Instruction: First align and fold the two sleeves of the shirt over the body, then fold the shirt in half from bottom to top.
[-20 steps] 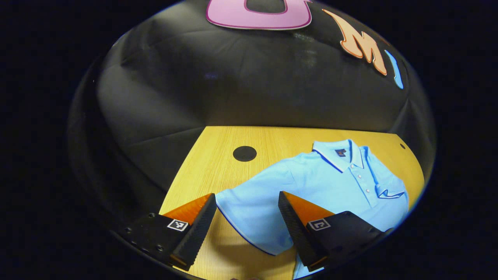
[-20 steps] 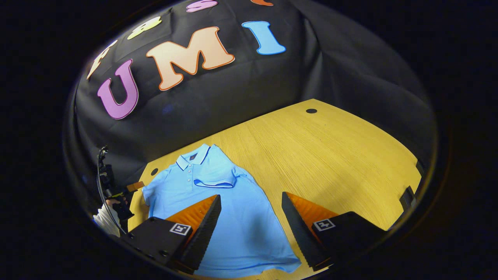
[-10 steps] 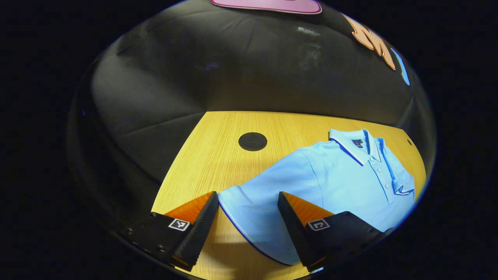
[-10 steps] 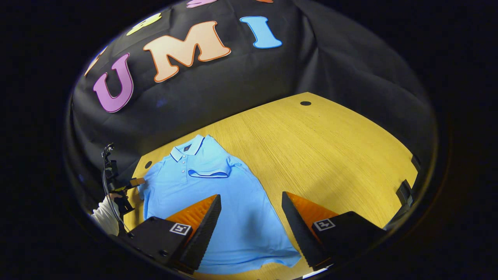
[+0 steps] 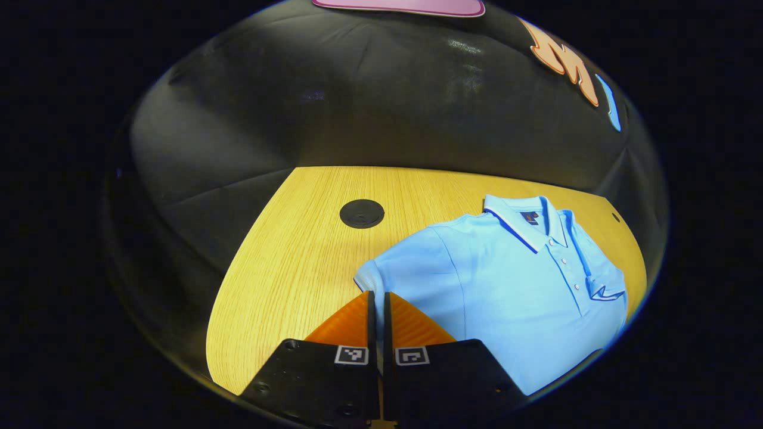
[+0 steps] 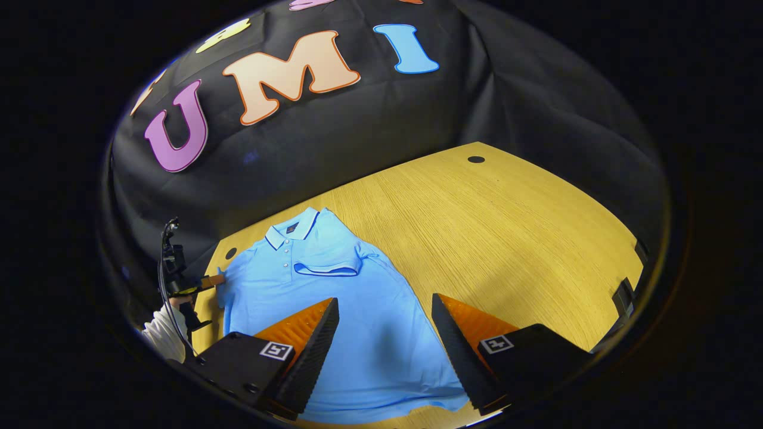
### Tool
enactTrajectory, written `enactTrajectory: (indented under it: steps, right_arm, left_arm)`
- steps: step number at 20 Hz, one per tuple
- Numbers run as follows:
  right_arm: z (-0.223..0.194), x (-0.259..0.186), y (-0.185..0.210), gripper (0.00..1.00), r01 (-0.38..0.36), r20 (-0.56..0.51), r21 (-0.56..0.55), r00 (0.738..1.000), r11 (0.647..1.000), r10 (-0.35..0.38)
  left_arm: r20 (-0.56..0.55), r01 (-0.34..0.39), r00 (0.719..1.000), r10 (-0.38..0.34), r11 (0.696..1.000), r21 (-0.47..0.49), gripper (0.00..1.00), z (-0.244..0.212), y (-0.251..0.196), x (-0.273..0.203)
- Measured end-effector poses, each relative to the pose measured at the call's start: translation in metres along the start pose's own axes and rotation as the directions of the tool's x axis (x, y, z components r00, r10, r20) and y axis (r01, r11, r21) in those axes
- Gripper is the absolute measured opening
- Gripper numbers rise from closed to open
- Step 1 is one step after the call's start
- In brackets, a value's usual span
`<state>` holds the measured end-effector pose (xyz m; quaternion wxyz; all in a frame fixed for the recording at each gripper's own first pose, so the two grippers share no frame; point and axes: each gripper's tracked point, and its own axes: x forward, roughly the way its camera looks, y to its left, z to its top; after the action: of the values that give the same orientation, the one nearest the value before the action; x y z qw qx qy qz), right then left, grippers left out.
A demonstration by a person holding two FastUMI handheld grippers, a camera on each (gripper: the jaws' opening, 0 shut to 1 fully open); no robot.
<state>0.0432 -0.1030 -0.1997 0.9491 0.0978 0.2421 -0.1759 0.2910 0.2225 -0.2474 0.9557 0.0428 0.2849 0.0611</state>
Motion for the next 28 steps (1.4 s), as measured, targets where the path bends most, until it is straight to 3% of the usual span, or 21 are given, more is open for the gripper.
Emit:
enactTrajectory:
  steps: [5, 8, 12, 17, 20, 23, 26, 27, 28]
  right_arm:
    - [-0.003, -0.002, -0.002, 0.98, 0.009, -0.001, -0.01, 1.0, 1.0, -0.009]
    - [0.001, -0.004, 0.004, 0.98, -0.002, 0.012, 0.009, 1.0, 1.0, 0.002]
    - [0.001, -0.006, 0.007, 0.98, -0.009, 0.013, 0.009, 1.0, 1.0, 0.009]
    - [0.005, -0.013, 0.006, 0.98, -0.009, 0.033, 0.002, 0.999, 1.0, 0.008]
    - [0.004, -0.018, 0.003, 0.98, -0.004, 0.041, -0.005, 0.999, 1.0, 0.004]
    - [0.001, -0.027, 0.002, 0.98, -0.004, 0.05, -0.019, 0.999, 1.0, 0.005]
    - [-0.007, -0.037, -0.005, 0.98, 0.008, 0.046, -0.047, 0.999, 0.999, -0.006]
    - [-0.01, -0.04, -0.007, 0.98, 0.008, 0.044, -0.05, 0.999, 0.999, -0.005]
    - [-0.013, -0.043, -0.007, 0.98, 0.001, 0.041, -0.047, 0.999, 0.999, 0.001]
  left_arm:
    - [0.002, -0.024, 1.0, 0.024, 0.998, 0.05, 0.0, 0.015, -0.018, -0.006]
    - [0.066, 0.05, 0.996, -0.054, 0.997, 0.06, 0.0, 0.045, -0.063, -0.021]
    - [0.074, 0.172, 0.981, -0.178, 0.982, 0.084, 0.0, 0.052, -0.13, -0.033]
    - [0.021, 0.245, 0.968, -0.251, 0.957, 0.156, 0.0, 0.028, -0.191, -0.031]
    - [-0.028, 0.3, 0.954, -0.299, 0.944, 0.138, 0.02, 0.008, -0.218, -0.031]
    - [-0.063, 0.328, 0.944, -0.323, 0.94, 0.098, 0.22, -0.007, -0.228, -0.04]
    - [-0.041, 0.375, 0.927, -0.374, 0.926, 0.041, 0.76, -0.009, -0.237, -0.058]
    - [-0.039, 0.391, 0.92, -0.39, 0.92, 0.024, 0.8, -0.012, -0.238, -0.066]
    - [-0.039, 0.391, 0.92, -0.39, 0.92, 0.013, 0.92, -0.018, -0.234, -0.076]
